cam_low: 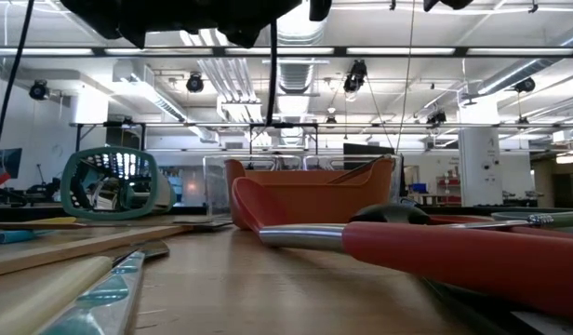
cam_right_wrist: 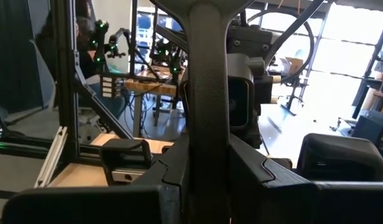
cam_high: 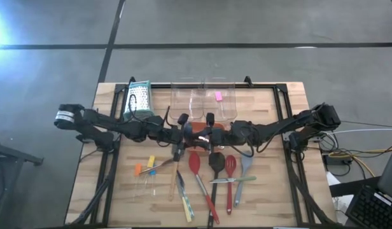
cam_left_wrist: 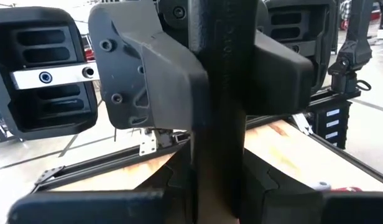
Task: Pick & Place Kitchen Items
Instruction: Put the black serving spoon into the left transparent bin
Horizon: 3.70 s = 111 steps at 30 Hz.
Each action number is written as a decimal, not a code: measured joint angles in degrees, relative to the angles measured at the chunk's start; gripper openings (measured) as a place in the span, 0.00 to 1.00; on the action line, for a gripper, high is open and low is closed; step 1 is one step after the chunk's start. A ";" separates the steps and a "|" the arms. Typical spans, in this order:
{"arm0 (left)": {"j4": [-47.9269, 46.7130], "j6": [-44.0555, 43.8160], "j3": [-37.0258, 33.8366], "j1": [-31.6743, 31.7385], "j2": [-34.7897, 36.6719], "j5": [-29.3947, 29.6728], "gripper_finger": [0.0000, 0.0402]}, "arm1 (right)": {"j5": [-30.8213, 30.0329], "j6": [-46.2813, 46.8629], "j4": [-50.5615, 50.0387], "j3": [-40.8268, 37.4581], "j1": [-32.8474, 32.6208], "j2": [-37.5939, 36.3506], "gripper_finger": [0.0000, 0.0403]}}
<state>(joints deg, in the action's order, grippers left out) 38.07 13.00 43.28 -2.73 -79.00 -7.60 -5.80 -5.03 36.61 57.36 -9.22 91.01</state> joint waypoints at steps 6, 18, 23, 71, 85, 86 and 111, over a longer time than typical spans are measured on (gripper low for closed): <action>-1.05 1.87 0.03 0.03 0.13 0.98 0.18 | -0.21 1.06 -3.64 0.02 -0.25 -0.93 0.23; -7.37 4.14 -0.45 0.09 5.90 12.12 0.18 | -16.59 10.95 -34.47 -0.22 -0.40 -12.48 0.44; -9.14 5.81 -0.56 0.21 6.69 22.22 0.18 | -37.29 22.94 -50.23 -0.74 -0.35 -15.03 0.41; -22.80 -28.93 11.17 37.27 -15.09 10.91 0.18 | -52.87 34.37 -60.39 -1.68 -0.14 -17.08 0.22; -27.90 -29.80 11.04 37.66 -15.34 9.60 0.18 | -52.85 34.39 -59.88 -1.88 -0.14 -17.08 0.22; -28.58 -29.82 11.08 37.83 -15.34 9.52 0.18 | -52.85 34.39 -59.83 -1.88 -0.14 -17.08 0.23; -37.60 -29.65 15.11 38.67 -16.35 8.88 0.18 | -54.40 33.50 -58.23 -1.77 0.62 -17.08 0.23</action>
<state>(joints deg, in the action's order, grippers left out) 0.46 -16.64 58.39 35.94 -95.35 1.28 -60.20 28.47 -21.63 55.59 -8.61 73.93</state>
